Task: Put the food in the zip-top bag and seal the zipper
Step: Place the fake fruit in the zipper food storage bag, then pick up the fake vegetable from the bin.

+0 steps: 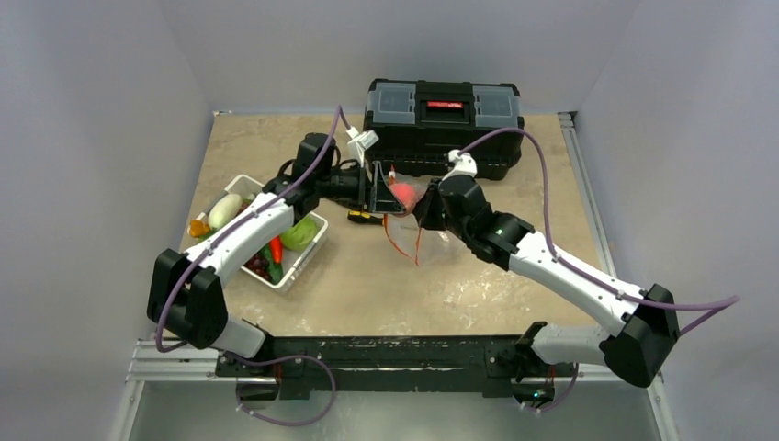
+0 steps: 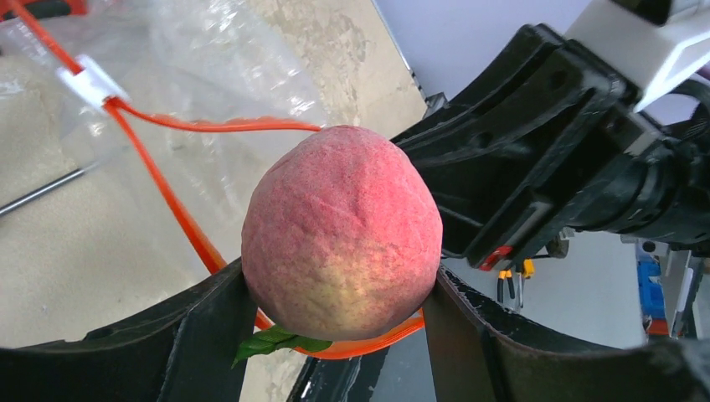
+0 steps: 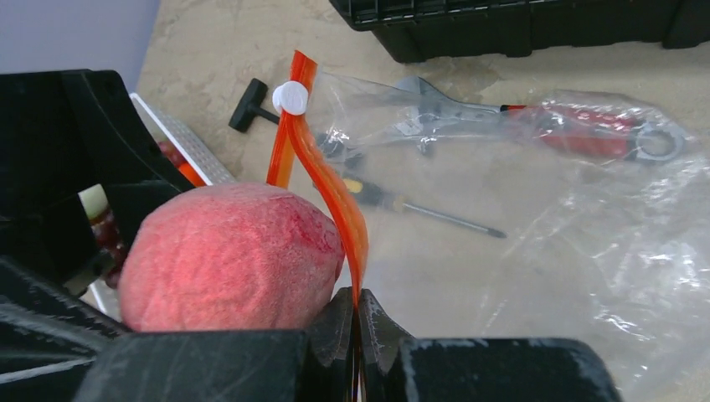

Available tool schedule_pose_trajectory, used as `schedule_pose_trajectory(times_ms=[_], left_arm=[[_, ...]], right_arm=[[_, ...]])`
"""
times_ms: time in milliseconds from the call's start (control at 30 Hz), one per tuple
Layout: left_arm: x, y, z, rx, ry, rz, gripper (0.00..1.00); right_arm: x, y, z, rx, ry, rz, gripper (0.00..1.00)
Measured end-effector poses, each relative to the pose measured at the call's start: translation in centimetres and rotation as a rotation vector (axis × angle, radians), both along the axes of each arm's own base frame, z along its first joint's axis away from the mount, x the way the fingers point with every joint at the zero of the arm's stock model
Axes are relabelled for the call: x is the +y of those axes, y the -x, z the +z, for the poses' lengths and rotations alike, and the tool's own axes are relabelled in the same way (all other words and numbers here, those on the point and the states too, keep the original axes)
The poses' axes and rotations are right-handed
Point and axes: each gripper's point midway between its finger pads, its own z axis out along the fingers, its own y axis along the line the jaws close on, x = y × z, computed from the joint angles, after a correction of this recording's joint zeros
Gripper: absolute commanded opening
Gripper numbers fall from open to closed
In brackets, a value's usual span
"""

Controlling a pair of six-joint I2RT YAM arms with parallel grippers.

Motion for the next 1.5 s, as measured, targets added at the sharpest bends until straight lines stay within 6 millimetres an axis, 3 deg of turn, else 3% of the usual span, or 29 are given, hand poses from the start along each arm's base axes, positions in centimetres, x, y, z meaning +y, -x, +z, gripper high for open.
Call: schedule_pose_trajectory(times_ms=[167,433,700,900,1067,1200,1500], left_arm=[[-0.3,-0.9,-1.5,0.033,-0.077,0.006,0.22],[-0.2,-0.5,-3.4,0.039,-0.199,0.011,0.45],[-0.2,-0.1,-3.9,-0.040,-0.323,0.011,0.47],[-0.2,1.5,-5.4,-0.072,-0.433,-0.021,0.50],[-0.4,2.4,-6.1,-0.100,-0.481,-0.053,0.74],[-0.2,2.3,-6.0,-0.120,-0.493,-0.051,0.99],[0.8,1.5,-5.3,-0.161,-0.526,0.011,1.00]], right_arm=[[-0.7,-0.3,0.6,0.007,-0.053,-0.007,0.00],[-0.7,0.4,-0.8,0.045,-0.043,0.014,0.00],[-1.0,0.8,-0.9,0.055,-0.038,0.017,0.00],[-1.2,1.1,1.4,0.002,-0.088,0.015,0.00],[-0.9,1.1,2.5,-0.023,-0.122,0.026,0.00],[-0.5,1.0,2.3,-0.016,-0.128,0.033,0.00],[0.4,1.3,0.2,0.034,-0.125,0.067,0.00]])
